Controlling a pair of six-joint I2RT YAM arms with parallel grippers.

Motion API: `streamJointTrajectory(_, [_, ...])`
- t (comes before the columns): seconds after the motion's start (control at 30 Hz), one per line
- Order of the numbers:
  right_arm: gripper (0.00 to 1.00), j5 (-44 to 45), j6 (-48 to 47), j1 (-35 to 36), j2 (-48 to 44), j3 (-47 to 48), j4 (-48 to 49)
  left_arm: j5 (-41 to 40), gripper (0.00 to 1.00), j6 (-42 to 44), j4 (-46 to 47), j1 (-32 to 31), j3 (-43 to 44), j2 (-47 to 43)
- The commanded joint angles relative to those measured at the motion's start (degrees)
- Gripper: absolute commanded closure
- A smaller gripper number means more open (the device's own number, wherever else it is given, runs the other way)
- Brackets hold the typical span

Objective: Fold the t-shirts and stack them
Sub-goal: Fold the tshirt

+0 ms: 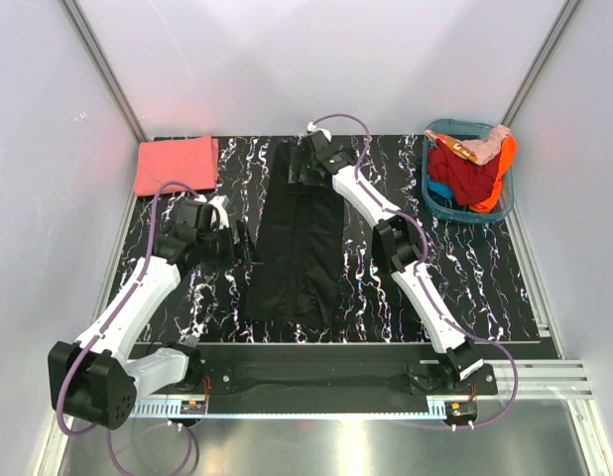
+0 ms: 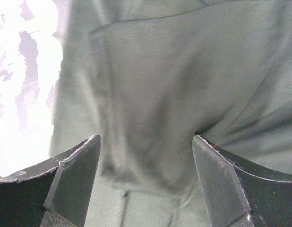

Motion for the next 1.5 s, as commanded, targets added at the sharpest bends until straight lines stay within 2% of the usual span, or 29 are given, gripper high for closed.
streamJointTrajectory(0.0, [0.15,-5.97,-3.50,1.31,-2.64,3.62,6.25,1.79,0.20,-1.59,2.07,0.56,-1.02,-1.76])
streamJointTrajectory(0.1, [0.12,-5.80,-4.29,1.31,-8.35,2.22,3.36,1.18,0.20,-3.44,2.24,0.83,-1.19,-1.59])
streamJointTrajectory(0.13, [0.07,-5.80,-4.47,1.23,-10.20,1.26,0.92,1.35,0.21,-3.79,2.42,0.83,-1.11,-1.33])
streamJointTrajectory(0.23, [0.02,-5.62,-4.47,1.23,-18.37,-3.66,-5.68,3.98,0.23,-4.67,3.99,0.74,-1.63,-0.44])
streamJointTrajectory(0.33, [0.00,-5.01,-3.77,1.23,-27.33,-11.38,-12.96,7.85,0.26,-6.34,6.02,-0.39,-2.95,0.34])
streamJointTrajectory(0.43, [0.00,-6.06,-2.37,1.23,-38.66,-25.70,-15.62,6.10,0.30,-6.95,4.62,-5.30,-2.69,0.79])
streamJointTrajectory(0.47, [0.02,-7.72,-0.97,1.23,-44.69,-34.35,-15.72,5.66,0.31,-7.39,4.70,-6.63,-2.77,0.79])
streamJointTrajectory(0.53, [0.05,-8.79,0.88,1.23,-51.40,-43.53,-14.33,5.57,0.33,-9.76,5.32,-10.57,-3.21,1.40])
streamJointTrajectory(0.57, [0.07,-9.66,1.59,1.23,-58.22,-52.80,-13.53,5.31,0.37,-11.95,5.67,-11.73,-3.74,1.92])
streamJointTrajectory(0.63, [0.13,-10.46,4.30,1.23,-64.94,-61.29,-11.33,5.22,0.42,-14.24,7.95,-15.06,-4.53,2.37])
streamJointTrajectory(0.67, [0.16,-11.50,5.54,1.23,-70.80,-68.64,-10.80,4.96,0.45,-15.56,8.83,-16.04,-4.88,2.54])
streamJointTrajectory(0.7, [0.23,-12.21,6.59,1.23,-73.82,-72.37,-10.36,3.82,0.49,-18.36,10.40,-16.92,-6.10,3.15])
streamJointTrajectory(0.77, [0.35,-14.31,9.75,1.31,-81.27,-82.45,-8.34,2.50,0.52,-22.40,12.08,-19.20,-7.43,4.21])
streamJointTrajectory(0.87, [0.42,-17.65,13.44,1.58,-88.49,-92.49,-7.02,0.31,0.55,-26.28,15.68,-22.19,-9.10,7.72])
streamJointTrajectory(0.97, [0.43,-19.33,15.13,2.54,-92.20,-97.79,-7.19,-1.45,0.56,-28.83,17.97,-25.00,-8.58,12.64])
streamJointTrajectory(1.13, [0.43,-18.64,15.31,3.07,-96.95,-100.70,-9.74,-3.92,0.53,-31.74,19.73,-28.34,-5.51,20.02])
streamJointTrajectory(1.3, [0.44,-17.93,15.83,3.07,-101.09,-102.37,-11.76,-7.52,0.54,-33.24,18.42,-28.61,-3.22,22.84])
streamJointTrajectory(1.47, [0.43,-18.19,16.54,3.07,-103.90,-104.66,-12.20,-9.28,0.59,-33.24,17.54,-28.61,-0.32,24.25])
